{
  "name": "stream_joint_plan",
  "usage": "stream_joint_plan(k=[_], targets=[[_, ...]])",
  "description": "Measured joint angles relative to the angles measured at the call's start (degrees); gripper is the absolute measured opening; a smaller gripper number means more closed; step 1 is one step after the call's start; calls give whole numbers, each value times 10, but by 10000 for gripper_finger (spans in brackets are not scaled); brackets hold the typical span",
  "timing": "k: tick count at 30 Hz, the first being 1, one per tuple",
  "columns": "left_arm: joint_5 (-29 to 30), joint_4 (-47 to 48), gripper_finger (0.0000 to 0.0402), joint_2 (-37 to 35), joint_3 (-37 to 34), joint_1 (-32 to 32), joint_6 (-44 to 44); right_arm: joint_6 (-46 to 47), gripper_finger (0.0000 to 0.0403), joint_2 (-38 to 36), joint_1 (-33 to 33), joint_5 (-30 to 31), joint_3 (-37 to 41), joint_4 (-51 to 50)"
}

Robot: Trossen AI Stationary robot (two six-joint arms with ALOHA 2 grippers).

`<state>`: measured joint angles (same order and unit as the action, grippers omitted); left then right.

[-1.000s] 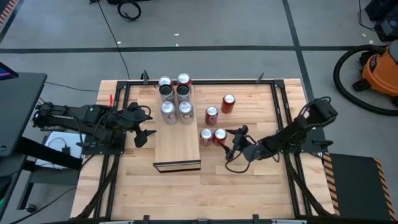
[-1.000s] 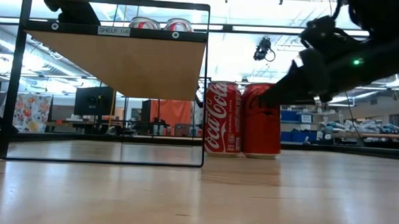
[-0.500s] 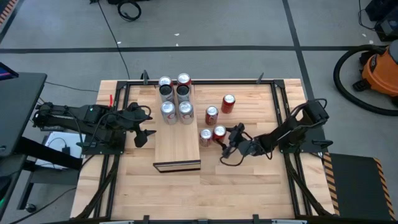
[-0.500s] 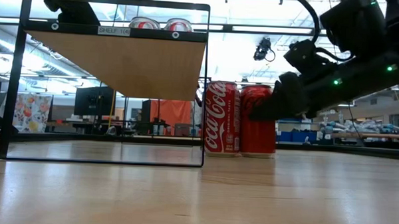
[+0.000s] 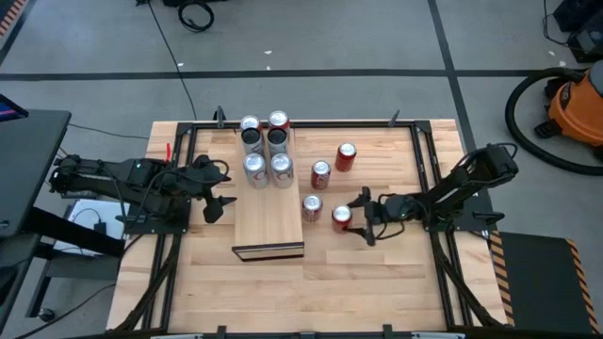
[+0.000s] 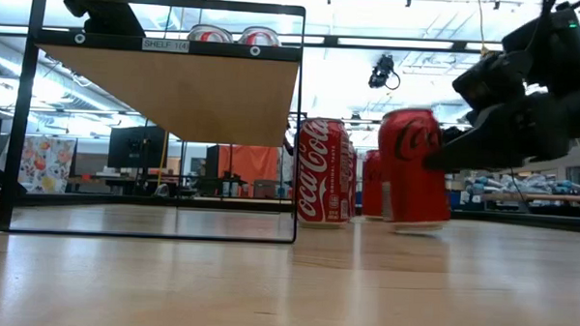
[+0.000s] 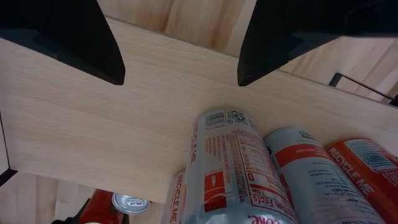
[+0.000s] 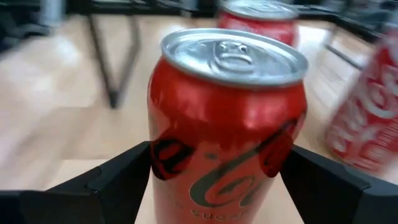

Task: Place canned beverage on shelf
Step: Put the red-black soda can on the shelf

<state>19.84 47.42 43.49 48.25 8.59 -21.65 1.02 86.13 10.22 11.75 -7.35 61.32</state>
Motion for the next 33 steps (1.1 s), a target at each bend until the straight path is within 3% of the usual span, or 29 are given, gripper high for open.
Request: stream_joint_plan(k=[6, 19, 23, 30, 33], targets=[[0, 0, 322, 0, 0, 0, 0, -31, 347, 8, -10, -54, -1, 4], [0, 0, 322, 0, 0, 0, 1, -51, 372, 26, -9, -21, -26, -75], [0, 0, 322, 0, 0, 0, 2, -72, 375, 26, -1, 58, -25, -106], [0, 0, 322, 0, 0, 0, 2, -88, 367, 26, 5, 255, -25, -157], [0, 0, 322, 0, 0, 0, 0, -42, 366, 21, 7, 260, -25, -156]])
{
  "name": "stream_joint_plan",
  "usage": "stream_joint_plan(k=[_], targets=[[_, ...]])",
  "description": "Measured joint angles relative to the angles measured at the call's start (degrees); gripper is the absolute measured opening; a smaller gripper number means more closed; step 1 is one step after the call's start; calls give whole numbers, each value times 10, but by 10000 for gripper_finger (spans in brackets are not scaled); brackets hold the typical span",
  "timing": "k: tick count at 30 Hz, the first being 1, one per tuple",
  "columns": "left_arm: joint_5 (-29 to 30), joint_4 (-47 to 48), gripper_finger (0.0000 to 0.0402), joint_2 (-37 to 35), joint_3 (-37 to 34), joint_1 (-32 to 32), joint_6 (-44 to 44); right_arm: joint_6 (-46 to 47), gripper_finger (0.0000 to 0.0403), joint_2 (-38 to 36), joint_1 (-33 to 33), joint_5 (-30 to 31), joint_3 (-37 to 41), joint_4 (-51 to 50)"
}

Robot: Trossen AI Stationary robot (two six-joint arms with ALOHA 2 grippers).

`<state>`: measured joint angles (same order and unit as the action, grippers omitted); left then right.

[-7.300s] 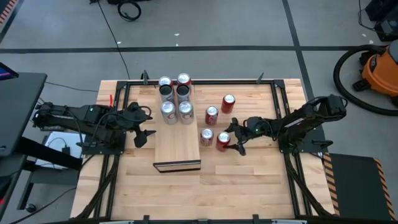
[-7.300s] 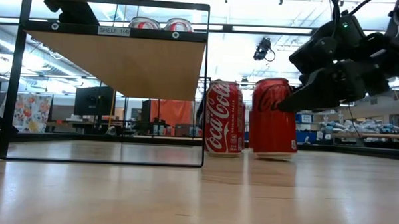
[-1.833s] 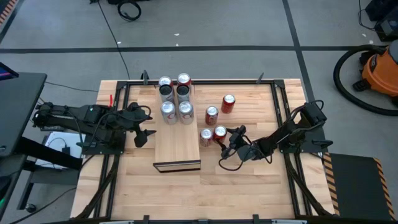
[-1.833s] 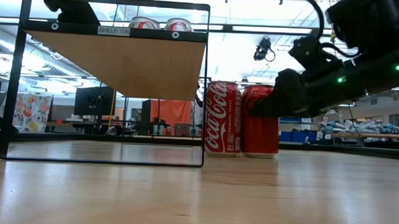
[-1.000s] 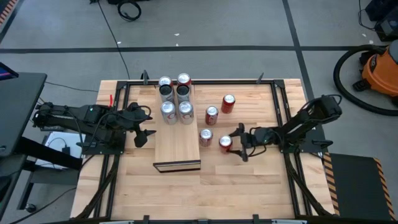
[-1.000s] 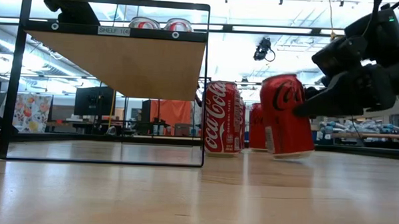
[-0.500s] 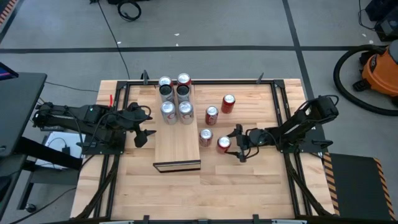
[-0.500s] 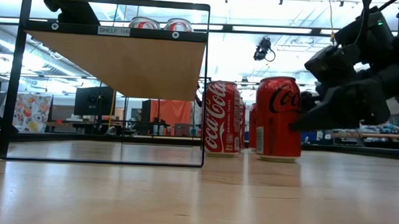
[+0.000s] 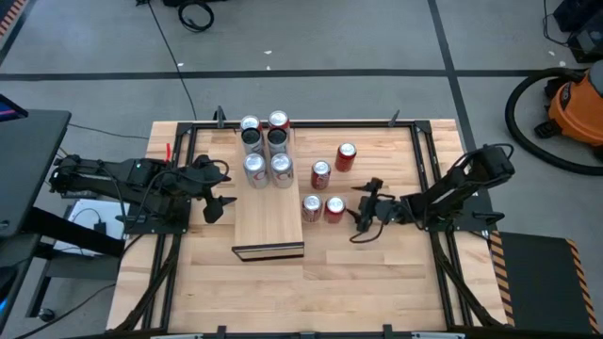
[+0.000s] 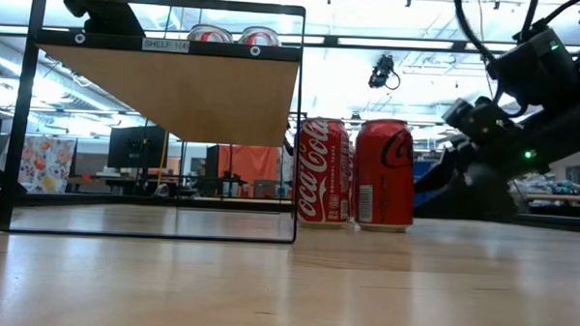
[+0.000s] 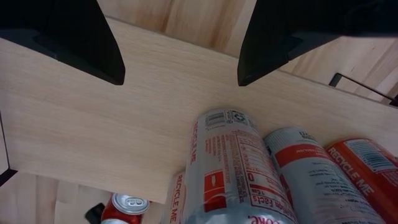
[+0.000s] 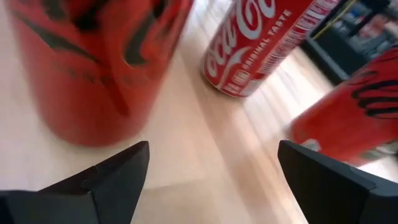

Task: Place canned beverage on shelf
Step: Put the red-black soda can on the shelf

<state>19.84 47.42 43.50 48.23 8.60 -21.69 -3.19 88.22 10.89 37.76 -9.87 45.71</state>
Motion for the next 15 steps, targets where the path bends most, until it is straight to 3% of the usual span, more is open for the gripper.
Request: stream_joint_plan(k=[5, 10, 13, 15], targets=[[0, 0, 322, 0, 0, 0, -2, 105, 366, -26, 15, -64, 0, 14], [0, 0, 322, 0, 0, 0, -3, 125, 365, -49, 37, -139, 0, 18], [0, 0, 322, 0, 0, 0, -3, 114, 365, -52, 53, -129, -11, 16], [0, -1, 322, 0, 0, 0, -3, 96, 365, -47, 64, -79, -27, 18]])
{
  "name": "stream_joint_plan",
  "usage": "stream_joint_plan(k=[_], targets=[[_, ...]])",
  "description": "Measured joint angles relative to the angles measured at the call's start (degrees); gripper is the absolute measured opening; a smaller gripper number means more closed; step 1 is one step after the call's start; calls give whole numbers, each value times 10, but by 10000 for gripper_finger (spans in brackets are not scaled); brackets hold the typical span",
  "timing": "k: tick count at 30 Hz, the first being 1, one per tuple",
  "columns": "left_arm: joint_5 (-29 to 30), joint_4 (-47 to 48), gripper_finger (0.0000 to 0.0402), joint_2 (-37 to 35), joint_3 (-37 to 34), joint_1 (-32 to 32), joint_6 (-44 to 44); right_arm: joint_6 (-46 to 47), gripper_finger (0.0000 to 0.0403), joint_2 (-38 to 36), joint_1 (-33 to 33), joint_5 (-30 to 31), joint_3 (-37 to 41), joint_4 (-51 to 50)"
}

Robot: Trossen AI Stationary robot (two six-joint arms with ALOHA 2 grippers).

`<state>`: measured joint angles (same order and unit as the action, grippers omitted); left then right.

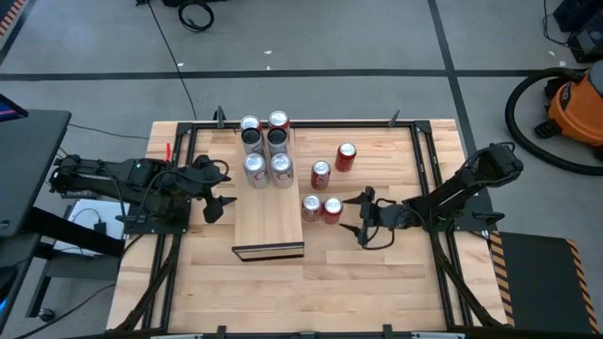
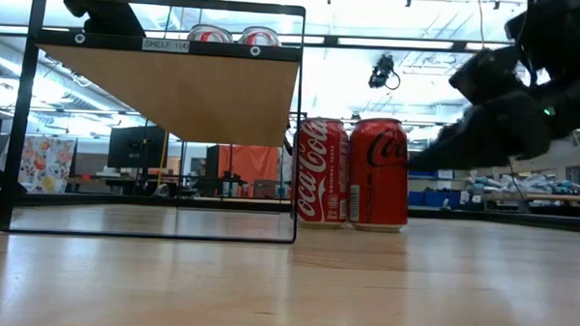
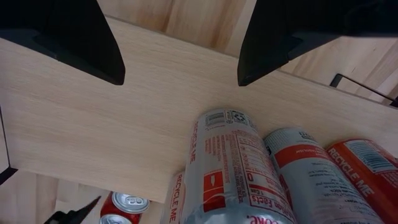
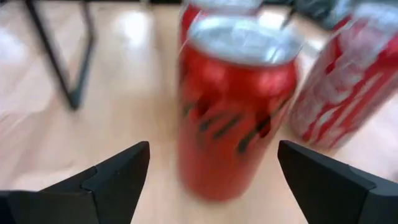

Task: Place canned beverage on shelf
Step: Put the red-black soda can on the shelf

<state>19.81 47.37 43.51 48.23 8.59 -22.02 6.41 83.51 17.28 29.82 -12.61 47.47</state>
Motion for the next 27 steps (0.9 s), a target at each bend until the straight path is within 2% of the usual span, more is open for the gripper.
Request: stream_joint_plan(k=[2, 4, 14, 18, 24, 27], targets=[[0, 0, 322, 0, 0, 0, 0, -14, 365, 13, 7, 49, -21, 0], [0, 0, 322, 0, 0, 0, 0, -24, 365, 30, 9, 65, -43, 1], [0, 0, 322, 0, 0, 0, -4, 52, 365, 142, -10, 56, -98, 5], [-2, 2, 322, 0, 0, 0, -7, 71, 350, 148, -19, 44, -90, 5], [-2, 2, 322, 0, 0, 0, -7, 67, 304, 142, -31, 38, -82, 7], [-8, -1, 322, 0, 0, 0, -8, 51, 302, 130, -36, 18, -82, -2]])
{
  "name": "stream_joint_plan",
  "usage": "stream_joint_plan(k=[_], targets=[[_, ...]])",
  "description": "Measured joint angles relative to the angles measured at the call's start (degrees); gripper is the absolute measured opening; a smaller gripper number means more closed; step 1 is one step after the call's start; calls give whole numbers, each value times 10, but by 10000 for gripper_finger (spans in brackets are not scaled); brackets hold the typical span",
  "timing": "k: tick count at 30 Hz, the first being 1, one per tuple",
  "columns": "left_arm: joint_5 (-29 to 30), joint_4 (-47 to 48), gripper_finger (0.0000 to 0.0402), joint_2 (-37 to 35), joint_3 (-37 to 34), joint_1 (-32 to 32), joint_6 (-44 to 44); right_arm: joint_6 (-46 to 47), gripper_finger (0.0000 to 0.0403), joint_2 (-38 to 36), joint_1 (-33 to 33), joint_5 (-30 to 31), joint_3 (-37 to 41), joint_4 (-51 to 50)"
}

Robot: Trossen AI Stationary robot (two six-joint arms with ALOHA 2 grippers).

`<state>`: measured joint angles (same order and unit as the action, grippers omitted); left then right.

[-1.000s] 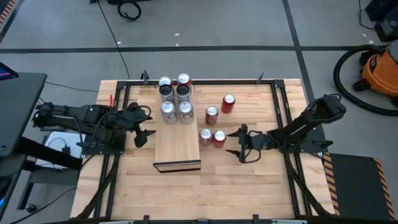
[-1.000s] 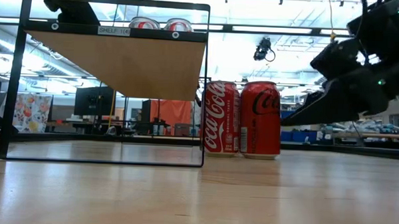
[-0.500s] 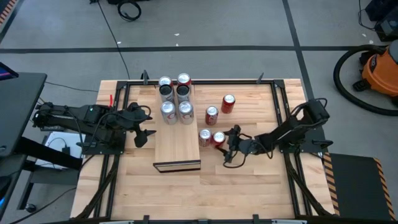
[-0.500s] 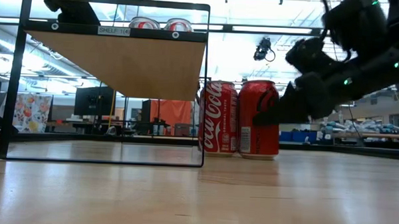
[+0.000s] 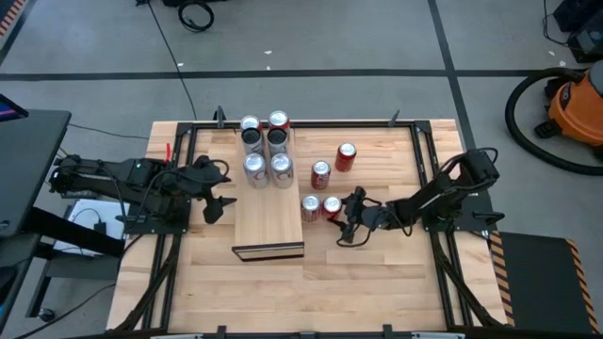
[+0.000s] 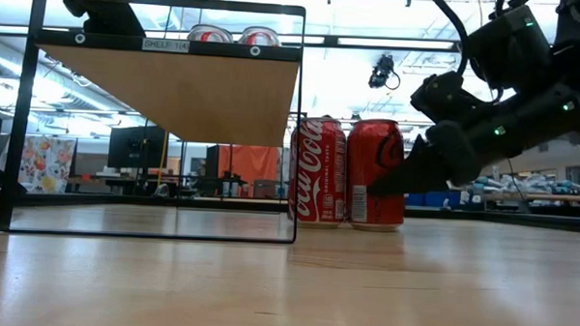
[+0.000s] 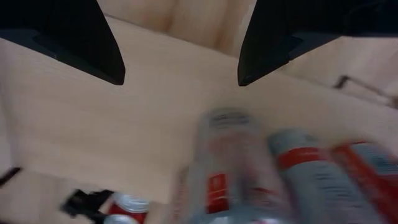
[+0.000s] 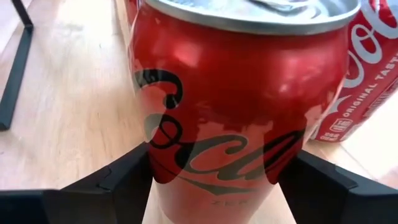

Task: Place canned beverage on shelf
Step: Put the red-black soda can on the shelf

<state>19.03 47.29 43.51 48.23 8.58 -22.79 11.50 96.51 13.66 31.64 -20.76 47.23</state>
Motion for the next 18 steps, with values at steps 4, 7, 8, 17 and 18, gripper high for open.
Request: stream_joint_plan(k=[4, 7, 8, 17, 18], targets=[[-77, -22, 322, 0, 30, 10, 10, -28, 311, -67, 0, -11, -4, -40], [-72, -16, 322, -1, 59, 31, 27, -42, 314, -147, 0, -10, -34, -132], [-56, -12, 322, -1, 64, 36, 32, -45, 314, -171, 0, -6, -48, -184], [7, 7, 322, 3, 50, 73, 30, -91, 315, -253, -3, -51, -166, -354], [8, 5, 322, 3, 43, 76, 28, -98, 315, -248, -5, -66, -179, -355]])
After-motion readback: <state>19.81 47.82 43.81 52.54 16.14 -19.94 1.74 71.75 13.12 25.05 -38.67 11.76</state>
